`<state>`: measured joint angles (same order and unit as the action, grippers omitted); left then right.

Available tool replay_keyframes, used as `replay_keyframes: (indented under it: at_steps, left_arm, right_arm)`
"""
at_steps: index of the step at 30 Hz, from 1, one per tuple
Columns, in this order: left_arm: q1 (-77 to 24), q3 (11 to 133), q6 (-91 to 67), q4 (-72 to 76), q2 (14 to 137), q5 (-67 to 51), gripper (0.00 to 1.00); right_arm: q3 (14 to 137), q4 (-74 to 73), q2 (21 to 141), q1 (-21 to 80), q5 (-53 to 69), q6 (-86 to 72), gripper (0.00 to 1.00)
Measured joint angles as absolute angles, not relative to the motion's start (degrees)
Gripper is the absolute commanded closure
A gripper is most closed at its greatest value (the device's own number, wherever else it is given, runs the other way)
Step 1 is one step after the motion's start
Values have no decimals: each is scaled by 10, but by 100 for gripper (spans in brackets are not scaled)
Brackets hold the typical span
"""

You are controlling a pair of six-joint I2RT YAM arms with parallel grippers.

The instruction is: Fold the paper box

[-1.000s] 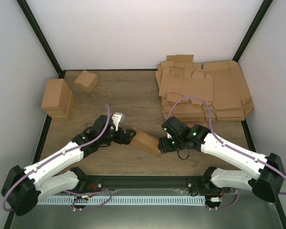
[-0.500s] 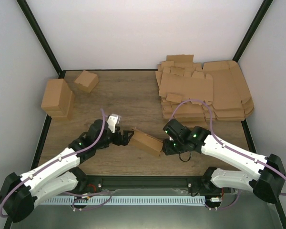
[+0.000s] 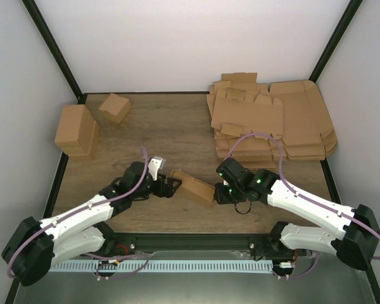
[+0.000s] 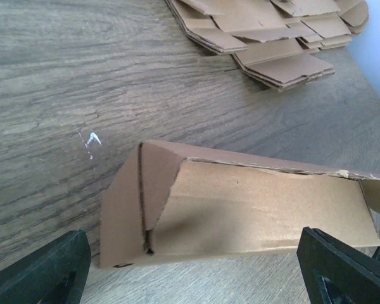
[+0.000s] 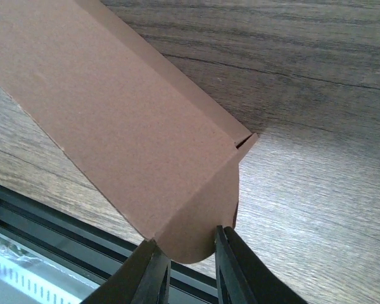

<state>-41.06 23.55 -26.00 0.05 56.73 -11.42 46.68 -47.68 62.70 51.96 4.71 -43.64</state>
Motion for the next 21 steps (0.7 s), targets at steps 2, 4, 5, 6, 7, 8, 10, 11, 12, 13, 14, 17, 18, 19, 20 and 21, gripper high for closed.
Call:
replay_keyframes:
  at_steps: [2, 4, 5, 6, 7, 8, 10, 11, 12, 13, 14, 17, 18, 19, 20, 21]
  left_arm:
    - [-412, 235, -265, 15, 583, -117, 8]
    - [-414, 235, -269, 25, 596, -119, 10]
    - [-415, 235, -270, 34, 603, -119, 10]
    - [-416, 235, -272, 40, 608, -120, 10]
    - [-418, 235, -273, 47, 615, -121, 10]
    - [-420, 235, -274, 51, 621, -121, 10]
    - [-426, 235, -275, 57, 632, -121, 10]
    - [-429, 235, -275, 60, 636, -120, 10]
    - [-432, 235, -276, 63, 641, -119, 10]
    - [-435, 235, -277, 66, 644, -116, 10]
    - [-438, 235, -278, 69, 648, -113, 11]
    - [-450, 235, -281, 78, 662, -97, 11]
    - [-453, 235, -282, 79, 665, -93, 12]
    - [-457, 235, -283, 81, 669, -86, 12]
    - [-460, 235, -284, 81, 672, -82, 12]
    - [-463, 235, -286, 82, 674, -77, 12]
  right_arm:
    - [467, -471, 627, 520, 50, -441, 79]
    - [467, -467, 627, 520, 52, -447, 81]
    - [467, -465, 626, 520, 53, -449, 82]
    - [467, -463, 626, 520, 54, -451, 82]
    - [467, -460, 625, 520, 54, -454, 83]
    - [466, -458, 625, 520, 55, -456, 85]
    - [466, -454, 624, 520, 55, -462, 86]
    - [466, -453, 624, 520, 55, -463, 86]
    - [466, -452, 624, 520, 55, -467, 86]
    - [466, -452, 624, 520, 54, -469, 87]
    - [465, -451, 624, 520, 53, -472, 87]
    - [457, -445, 623, 519, 53, -477, 91]
    - [456, -445, 623, 520, 53, -478, 92]
    - [456, -444, 623, 520, 52, -481, 92]
    - [456, -444, 622, 520, 52, -483, 93]
    - [456, -445, 622, 520, 51, -487, 94]
